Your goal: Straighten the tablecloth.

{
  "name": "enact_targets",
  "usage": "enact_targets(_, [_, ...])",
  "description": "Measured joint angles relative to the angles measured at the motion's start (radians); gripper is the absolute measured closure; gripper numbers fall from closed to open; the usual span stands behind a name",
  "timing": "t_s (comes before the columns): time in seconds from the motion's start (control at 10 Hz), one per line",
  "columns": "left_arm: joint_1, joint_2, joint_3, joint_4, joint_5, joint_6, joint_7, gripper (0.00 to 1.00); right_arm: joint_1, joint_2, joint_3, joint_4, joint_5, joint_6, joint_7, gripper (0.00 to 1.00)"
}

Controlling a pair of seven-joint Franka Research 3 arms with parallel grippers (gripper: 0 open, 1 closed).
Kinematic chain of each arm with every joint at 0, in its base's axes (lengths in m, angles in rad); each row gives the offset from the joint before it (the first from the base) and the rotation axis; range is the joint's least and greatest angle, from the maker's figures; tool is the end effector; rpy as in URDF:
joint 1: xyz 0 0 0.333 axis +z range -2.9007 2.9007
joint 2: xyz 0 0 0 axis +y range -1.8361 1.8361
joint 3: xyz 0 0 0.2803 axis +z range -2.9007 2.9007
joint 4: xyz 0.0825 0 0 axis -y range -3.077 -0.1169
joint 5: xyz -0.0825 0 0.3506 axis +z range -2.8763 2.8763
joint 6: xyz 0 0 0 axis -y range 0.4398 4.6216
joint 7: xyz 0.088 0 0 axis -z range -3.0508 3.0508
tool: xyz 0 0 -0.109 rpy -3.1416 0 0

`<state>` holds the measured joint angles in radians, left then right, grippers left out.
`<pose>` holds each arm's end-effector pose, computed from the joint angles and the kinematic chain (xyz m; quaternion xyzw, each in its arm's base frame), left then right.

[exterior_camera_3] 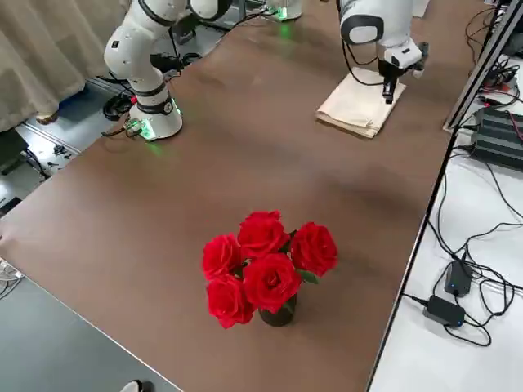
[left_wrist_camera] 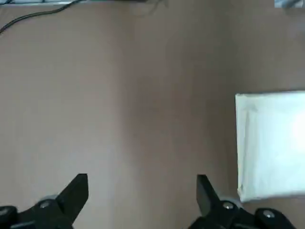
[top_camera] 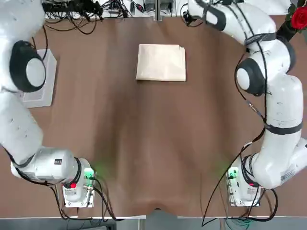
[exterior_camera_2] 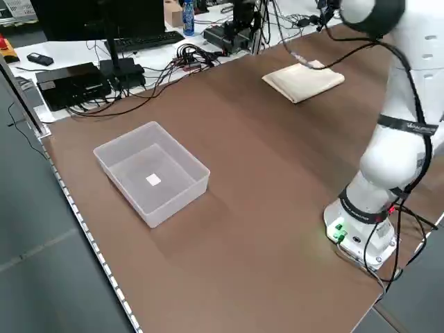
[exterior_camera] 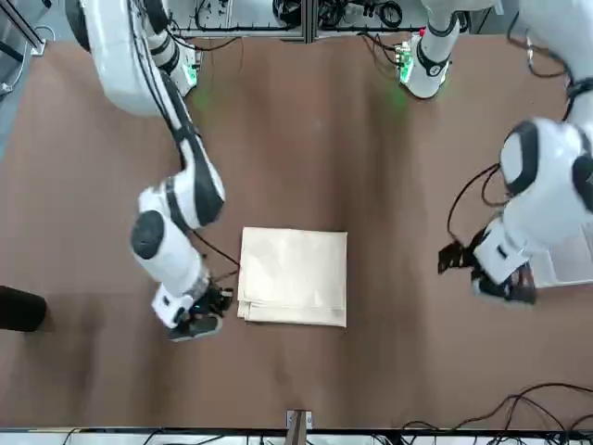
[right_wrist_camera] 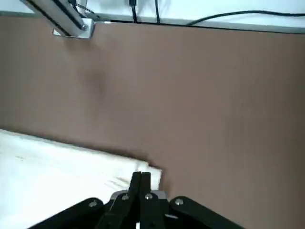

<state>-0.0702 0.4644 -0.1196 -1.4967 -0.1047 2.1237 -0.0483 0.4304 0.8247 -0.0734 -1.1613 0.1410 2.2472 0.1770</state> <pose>0.6488 -0.1176 0.3985 0.9932 -0.0382 0.0731 0.0820 0.6759 0.2739 0.3152 -0.9884 -0.0678 -0.1172 0.0685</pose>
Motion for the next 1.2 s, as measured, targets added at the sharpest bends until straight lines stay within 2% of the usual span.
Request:
enact_targets(0.2, [-0.089,0.171,0.002,0.109,0.0,0.138,-0.167,0.0,0.013,0.058,0.001,0.006,0.0,0.037,0.001,0.99])
enact_targets(0.3, [-0.113,0.225,0.002,0.144,0.0,0.187,-0.194,0.0,0.026,0.081,0.001,0.007,0.0,0.037,0.005,0.99])
enact_targets(0.6, [-0.166,0.294,0.002,0.17,0.0,0.231,-0.23,0.0,0.041,0.142,0.012,0.017,0.0,0.057,0.033,0.99])
enact_targets(1.0, [-0.254,0.421,0.001,0.176,0.0,0.401,-0.327,0.0,0.042,0.16,0.017,0.025,0.001,0.075,0.084,0.99])
enact_targets(1.2, [-0.285,0.437,0.001,0.18,0.0,0.424,-0.338,0.03,0.049,0.186,0.019,0.025,0.001,0.108,0.105,0.99])
